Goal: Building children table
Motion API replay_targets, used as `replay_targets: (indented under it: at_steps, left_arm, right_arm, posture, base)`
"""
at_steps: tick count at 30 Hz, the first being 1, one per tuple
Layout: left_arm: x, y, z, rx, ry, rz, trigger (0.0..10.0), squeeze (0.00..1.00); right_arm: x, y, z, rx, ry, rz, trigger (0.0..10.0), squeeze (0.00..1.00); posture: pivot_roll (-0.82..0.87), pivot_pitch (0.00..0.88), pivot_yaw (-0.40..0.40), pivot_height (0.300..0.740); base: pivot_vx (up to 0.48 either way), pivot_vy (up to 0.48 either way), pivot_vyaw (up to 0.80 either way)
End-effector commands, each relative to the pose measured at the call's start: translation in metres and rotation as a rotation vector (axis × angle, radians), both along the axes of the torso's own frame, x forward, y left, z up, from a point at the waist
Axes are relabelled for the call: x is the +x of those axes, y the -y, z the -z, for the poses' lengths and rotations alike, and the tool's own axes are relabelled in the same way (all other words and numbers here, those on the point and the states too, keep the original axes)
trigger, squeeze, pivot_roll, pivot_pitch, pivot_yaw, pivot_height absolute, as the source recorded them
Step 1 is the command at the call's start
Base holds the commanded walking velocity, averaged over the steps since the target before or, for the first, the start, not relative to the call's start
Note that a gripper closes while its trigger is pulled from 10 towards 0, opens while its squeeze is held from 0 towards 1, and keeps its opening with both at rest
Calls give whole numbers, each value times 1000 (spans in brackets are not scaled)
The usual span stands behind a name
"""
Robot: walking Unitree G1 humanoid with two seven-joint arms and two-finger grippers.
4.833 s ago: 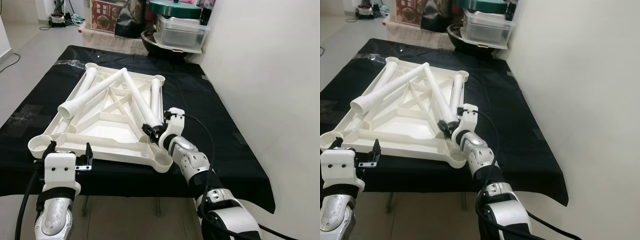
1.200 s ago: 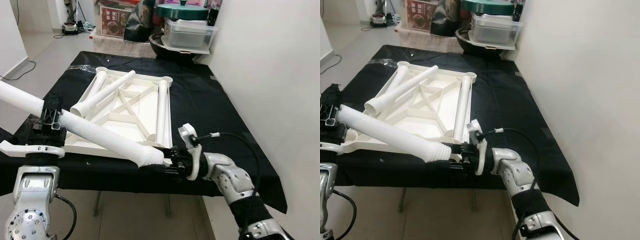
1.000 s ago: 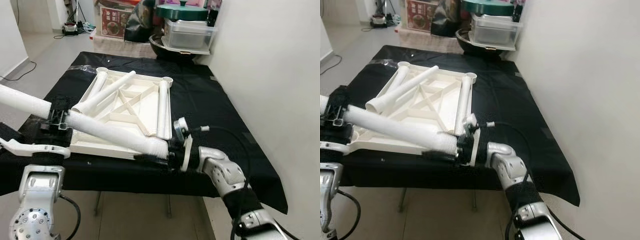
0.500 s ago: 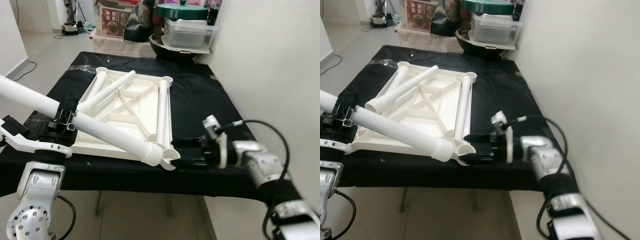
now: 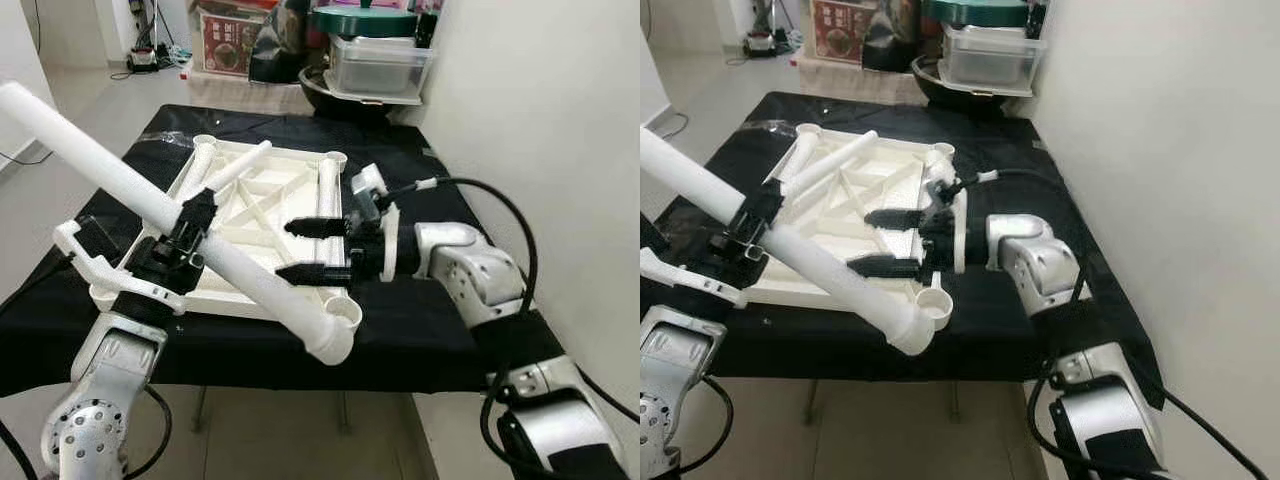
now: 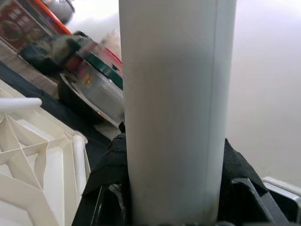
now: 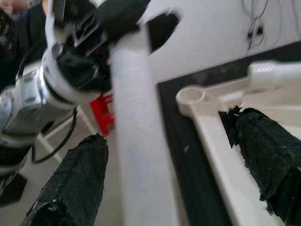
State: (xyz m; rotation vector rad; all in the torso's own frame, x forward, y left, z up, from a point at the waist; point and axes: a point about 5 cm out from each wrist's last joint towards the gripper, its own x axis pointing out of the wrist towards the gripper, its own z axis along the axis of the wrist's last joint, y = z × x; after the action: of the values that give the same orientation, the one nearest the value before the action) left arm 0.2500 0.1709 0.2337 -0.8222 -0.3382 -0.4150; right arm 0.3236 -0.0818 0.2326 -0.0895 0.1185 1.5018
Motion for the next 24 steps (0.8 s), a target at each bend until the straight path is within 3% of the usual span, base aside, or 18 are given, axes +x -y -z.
replay_targets:
  at_steps: [1,8,13,17,18,19,20,23,24]
  left_arm:
    - [2,7,-4,33,22,42,0,0]
    - [7,18,-2,81,24,80,0,0]
    - [8,22,-2,83,28,94,0,0]
    - [12,33,-4,88,34,125,0,0]
    - [12,37,-3,90,33,137,0,0]
    - [12,37,-3,90,33,137,0,0]
    - [13,39,-2,91,30,147,0,0]
    - [13,41,-1,92,28,151,0,0]
    - [14,42,0,85,26,157,0,0]
  right_arm:
    - [-6,-5,5,-42,-14,-38,10000,0]
    - [-15,-25,8,-95,-94,-65,10000,0]
    - [-15,-33,10,-111,-101,-31,10000,0]
    - [-12,-52,24,-166,-90,42,10000,0]
    - [-12,-57,27,-178,-88,50,4392,0]
    - [-12,-57,27,-178,-88,50,4392,0]
    - [-15,-61,29,-186,-83,42,2275,0]
    - [-18,-63,29,-189,-82,34,2275,0]
    - [-21,-66,31,-198,-67,18,0,0]
  posture:
    - [130,0,-86,740]
    - [118,0,-81,740]
    - [116,0,-80,740]
    - [117,0,-82,740]
    - [124,0,-86,740]
    - [124,0,-86,740]
    - [123,0,-88,740]
    - [123,0,-88,740]
    - [123,0,-88,740]
  base:
    - [0,0,0]
    - [0,0,0]
    - [0,0,0]
    - [0,0,0]
    - [0,0,0]
    - [0,0,0]
    - [0,0,0]
    - [0,0,0]
    - [0,0,0]
